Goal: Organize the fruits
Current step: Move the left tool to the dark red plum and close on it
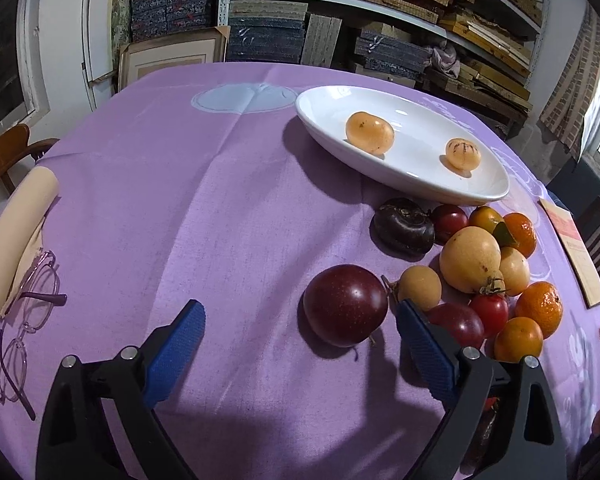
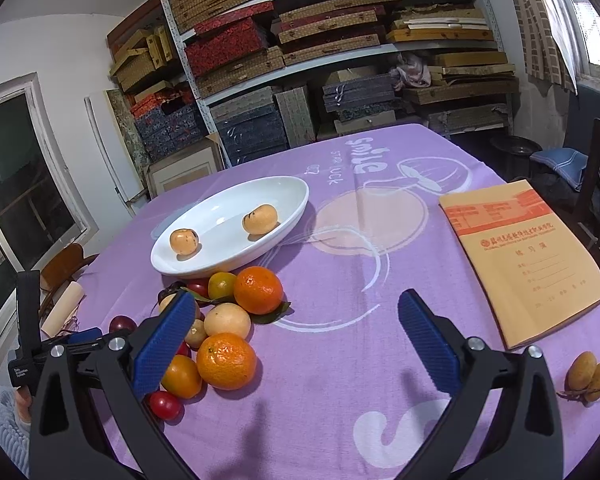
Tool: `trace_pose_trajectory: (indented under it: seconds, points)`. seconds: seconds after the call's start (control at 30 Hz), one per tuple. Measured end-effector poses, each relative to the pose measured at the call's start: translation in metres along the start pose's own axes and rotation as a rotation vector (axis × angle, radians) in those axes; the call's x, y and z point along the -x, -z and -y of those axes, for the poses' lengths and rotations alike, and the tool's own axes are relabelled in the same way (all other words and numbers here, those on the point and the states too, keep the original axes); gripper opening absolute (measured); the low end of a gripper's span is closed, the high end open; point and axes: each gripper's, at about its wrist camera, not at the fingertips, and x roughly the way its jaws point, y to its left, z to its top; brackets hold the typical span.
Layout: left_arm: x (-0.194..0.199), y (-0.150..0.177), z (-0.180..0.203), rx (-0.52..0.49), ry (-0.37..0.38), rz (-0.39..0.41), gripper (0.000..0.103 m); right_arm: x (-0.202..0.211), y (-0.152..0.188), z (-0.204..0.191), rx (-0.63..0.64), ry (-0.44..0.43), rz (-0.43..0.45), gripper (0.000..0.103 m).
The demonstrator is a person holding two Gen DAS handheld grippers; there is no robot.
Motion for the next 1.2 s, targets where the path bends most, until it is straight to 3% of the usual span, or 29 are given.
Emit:
trace_pose_trajectory:
  seconds: [0.17,0.27,0.63,0.73,0.83,0.97,1.2]
  points:
    - [-0.003,-0.003,-0.008,0.026,-0.069,-0.005,0.093,-0.001,0.0,0.0,-0.004,-0.004,-0.008,0.099]
    - [-0.004,-0.005,-0.011,0.044,-0.065,-0.01,0.093,0.0,0.0,-0.002,0.001,-0.005,-0.008,0.099]
    - [-0.003,-0.008,-0.001,-0.006,0.035,0.0,0.076,-0.003,0.002,-0.003,0.008,-0.002,-0.013,0.099]
    - [-0.001,-0.004,0.005,-0.037,0.064,0.002,0.065,-0.003,0.002,-0.003,0.01,-0.002,-0.015,0.099]
    - [0.002,-0.002,0.008,-0.051,0.084,0.014,0.063,-0.003,0.002,-0.003,0.01,-0.002,-0.012,0.099]
    - [0.0,-0.003,0.006,-0.04,0.107,0.009,0.049,-0.003,0.002,-0.003,0.007,-0.002,-0.014,0.099]
    - [-0.002,-0.006,0.006,-0.028,0.118,0.004,0.047,-0.004,0.003,-0.004,0.015,-0.004,-0.016,0.099]
